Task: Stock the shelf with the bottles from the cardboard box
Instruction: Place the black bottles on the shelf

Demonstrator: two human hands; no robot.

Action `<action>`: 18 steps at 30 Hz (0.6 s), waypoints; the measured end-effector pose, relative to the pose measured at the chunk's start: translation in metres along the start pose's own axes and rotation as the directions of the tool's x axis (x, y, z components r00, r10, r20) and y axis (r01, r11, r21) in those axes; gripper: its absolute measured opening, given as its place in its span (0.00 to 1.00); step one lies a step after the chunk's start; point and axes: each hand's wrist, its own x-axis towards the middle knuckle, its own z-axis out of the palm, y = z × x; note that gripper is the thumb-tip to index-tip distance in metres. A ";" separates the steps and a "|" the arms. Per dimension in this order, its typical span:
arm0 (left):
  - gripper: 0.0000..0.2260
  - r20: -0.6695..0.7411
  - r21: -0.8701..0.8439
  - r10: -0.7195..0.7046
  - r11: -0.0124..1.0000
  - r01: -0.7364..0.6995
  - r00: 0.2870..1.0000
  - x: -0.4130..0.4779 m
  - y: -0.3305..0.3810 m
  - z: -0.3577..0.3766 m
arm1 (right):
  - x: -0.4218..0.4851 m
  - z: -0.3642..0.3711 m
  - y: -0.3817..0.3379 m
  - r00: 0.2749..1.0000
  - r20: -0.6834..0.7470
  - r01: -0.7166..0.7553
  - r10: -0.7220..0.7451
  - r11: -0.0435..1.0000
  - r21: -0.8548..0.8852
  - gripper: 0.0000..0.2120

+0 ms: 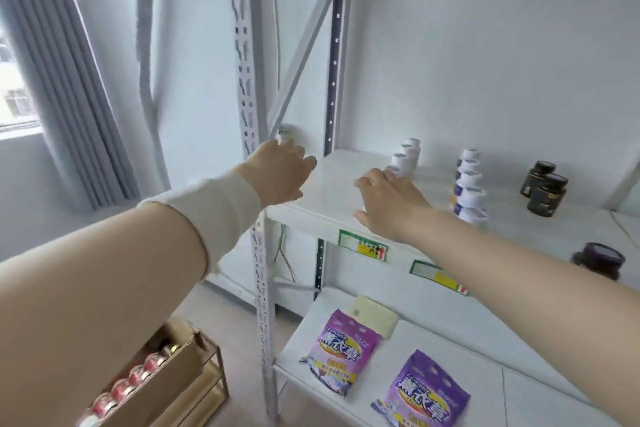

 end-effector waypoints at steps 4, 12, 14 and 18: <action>0.21 0.108 -0.064 -0.087 0.993 0.095 0.990 -0.084 -0.072 0.072 | 0.042 0.016 -0.122 0.988 0.033 0.147 -0.149 0.988 0.055 0.23; 0.20 0.428 -0.275 -0.265 0.872 0.404 0.864 -0.249 -0.155 0.248 | 0.097 0.110 -0.348 0.898 0.248 0.331 -0.363 0.930 0.161 0.24; 0.21 0.501 -0.275 -0.283 0.844 0.461 0.818 -0.274 -0.163 0.289 | 0.111 0.136 -0.383 0.870 0.292 0.360 -0.397 0.916 0.174 0.24; 0.23 0.626 -0.296 -0.281 0.778 0.555 0.728 -0.298 -0.170 0.372 | 0.151 0.188 -0.430 0.819 0.359 0.405 -0.447 0.895 0.188 0.24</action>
